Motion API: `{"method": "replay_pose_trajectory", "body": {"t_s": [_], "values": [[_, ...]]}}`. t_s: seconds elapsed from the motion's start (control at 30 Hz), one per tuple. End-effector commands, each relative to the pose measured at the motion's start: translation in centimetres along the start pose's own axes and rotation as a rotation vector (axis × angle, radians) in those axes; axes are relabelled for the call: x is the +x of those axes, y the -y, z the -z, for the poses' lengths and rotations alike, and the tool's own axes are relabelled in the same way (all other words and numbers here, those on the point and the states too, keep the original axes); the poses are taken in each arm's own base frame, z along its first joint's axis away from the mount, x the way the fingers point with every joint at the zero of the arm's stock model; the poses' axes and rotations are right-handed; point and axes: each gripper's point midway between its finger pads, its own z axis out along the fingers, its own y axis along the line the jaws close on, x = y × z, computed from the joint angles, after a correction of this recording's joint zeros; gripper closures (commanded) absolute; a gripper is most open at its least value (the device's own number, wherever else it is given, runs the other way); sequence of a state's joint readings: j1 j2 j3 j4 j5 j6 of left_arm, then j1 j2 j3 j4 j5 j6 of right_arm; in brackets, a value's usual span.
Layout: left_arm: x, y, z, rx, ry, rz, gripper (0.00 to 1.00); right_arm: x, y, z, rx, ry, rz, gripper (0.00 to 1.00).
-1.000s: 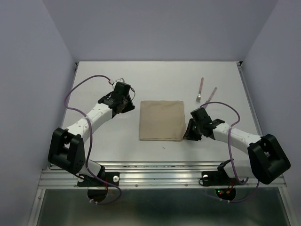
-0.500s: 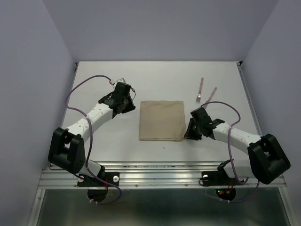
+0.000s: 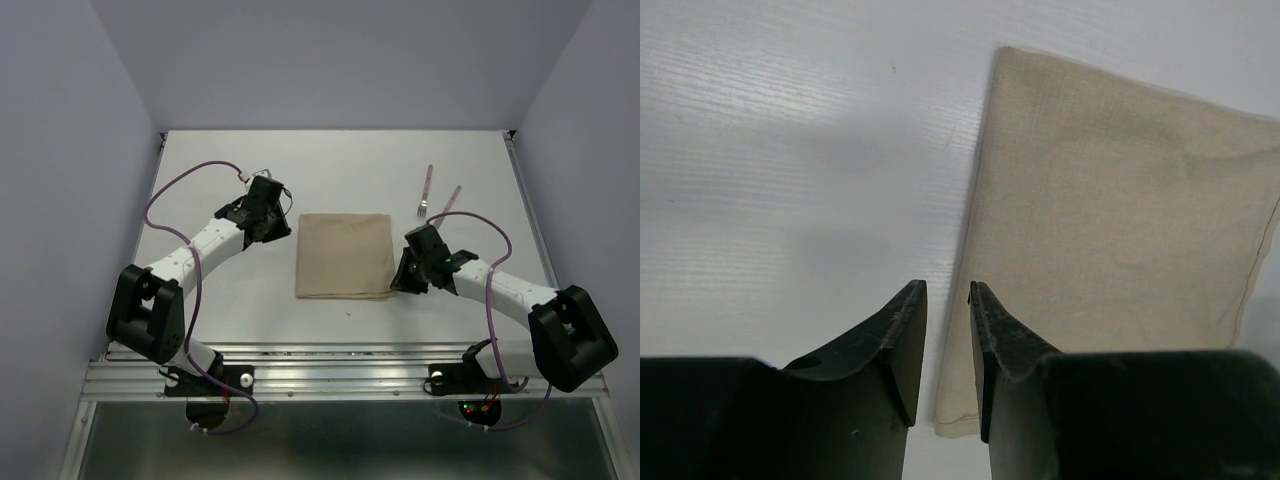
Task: Fold the napkin into a case and place the utensils inside
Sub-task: Pick up the top corner of the square-folded napkin from the center of the board.
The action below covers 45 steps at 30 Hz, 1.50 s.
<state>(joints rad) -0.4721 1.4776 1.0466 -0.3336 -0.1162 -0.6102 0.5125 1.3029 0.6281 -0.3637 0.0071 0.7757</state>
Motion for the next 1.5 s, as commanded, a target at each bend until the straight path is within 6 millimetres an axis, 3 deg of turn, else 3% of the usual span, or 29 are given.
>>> {"method": "replay_pose_trajectory", "body": {"t_s": [0.0, 0.17, 0.43, 0.67, 1.07, 1.47], "values": [[0.0, 0.1, 0.0, 0.006, 0.013, -0.016, 0.64, -2.1, -2.2, 0.6, -0.054, 0.066, 0.024, 0.77], [0.4, -0.1, -0.2, -0.002, 0.004, -0.021, 0.64, -2.0, -2.2, 0.4, -0.053, 0.056, 0.022, 0.79], [0.2, 0.0, -0.1, -0.001, 0.011, -0.023, 0.64, -1.6, -1.9, -0.3, -0.044, 0.039, 0.027, 0.70], [0.6, -0.2, -0.2, -0.004, 0.002, -0.024, 0.64, -1.7, -2.9, -0.1, -0.087, 0.032, 0.031, 0.70], [0.8, 0.1, -0.3, 0.001, 0.001, -0.025, 0.64, -2.1, -3.0, 0.1, -0.088, 0.049, 0.047, 0.99], [0.9, -0.3, -0.1, -0.012, 0.002, -0.025, 0.64, -3.3, -4.7, -0.2, -0.134, 0.066, 0.075, 0.99]]}}
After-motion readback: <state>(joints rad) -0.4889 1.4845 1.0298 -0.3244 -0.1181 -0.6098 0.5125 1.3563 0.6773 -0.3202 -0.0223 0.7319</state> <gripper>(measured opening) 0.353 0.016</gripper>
